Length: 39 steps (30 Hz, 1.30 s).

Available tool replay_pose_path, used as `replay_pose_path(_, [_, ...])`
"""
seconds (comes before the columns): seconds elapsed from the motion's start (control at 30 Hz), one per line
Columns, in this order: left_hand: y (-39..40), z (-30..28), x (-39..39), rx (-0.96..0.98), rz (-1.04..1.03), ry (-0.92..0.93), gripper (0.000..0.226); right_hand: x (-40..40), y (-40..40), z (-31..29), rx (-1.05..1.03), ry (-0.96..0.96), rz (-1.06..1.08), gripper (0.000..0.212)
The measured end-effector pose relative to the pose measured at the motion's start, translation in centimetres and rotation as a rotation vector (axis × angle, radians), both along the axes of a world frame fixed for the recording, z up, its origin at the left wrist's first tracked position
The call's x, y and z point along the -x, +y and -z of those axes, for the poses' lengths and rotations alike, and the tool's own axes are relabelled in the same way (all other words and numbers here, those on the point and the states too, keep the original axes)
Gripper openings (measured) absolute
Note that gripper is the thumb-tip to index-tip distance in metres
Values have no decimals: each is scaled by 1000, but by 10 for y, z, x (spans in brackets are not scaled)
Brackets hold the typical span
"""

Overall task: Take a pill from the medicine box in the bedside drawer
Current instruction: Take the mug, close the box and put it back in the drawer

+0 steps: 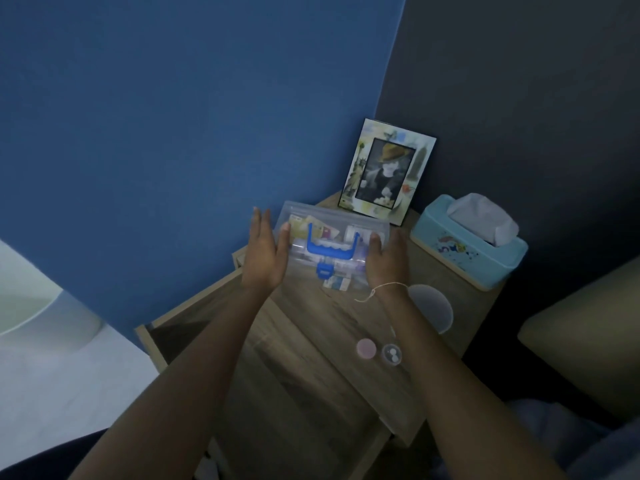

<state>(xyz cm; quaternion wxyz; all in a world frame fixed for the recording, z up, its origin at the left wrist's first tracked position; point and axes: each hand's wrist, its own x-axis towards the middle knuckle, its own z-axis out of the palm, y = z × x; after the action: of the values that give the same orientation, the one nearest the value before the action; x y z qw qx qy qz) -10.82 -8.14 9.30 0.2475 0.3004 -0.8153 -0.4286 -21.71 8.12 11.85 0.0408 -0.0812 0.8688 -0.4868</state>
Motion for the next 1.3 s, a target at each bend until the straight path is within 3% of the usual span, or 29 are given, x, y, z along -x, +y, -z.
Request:
replay_pose_path(0.23, [-3,0,13,-290,-28,-8,66,-7,-8,21,115,44,73,44])
replay_pose_path(0.5, [2,-7,8,-258,-10,70,44,-13,-8,12,89,22,83,41])
replay_pose_path(0.73, [-3,-35,-43,-222,-85,63,48,-51,-9,-19,125,65,-13,39])
replay_pose_path(0.87, [-8,-54,-89,-177,-109,72,45,-87,-9,-30,170,-19,-83,43])
replay_pose_path(1.3, [5,-47,-199,-281,-121,-144,46,-203,27,-1,115,-116,-279,46])
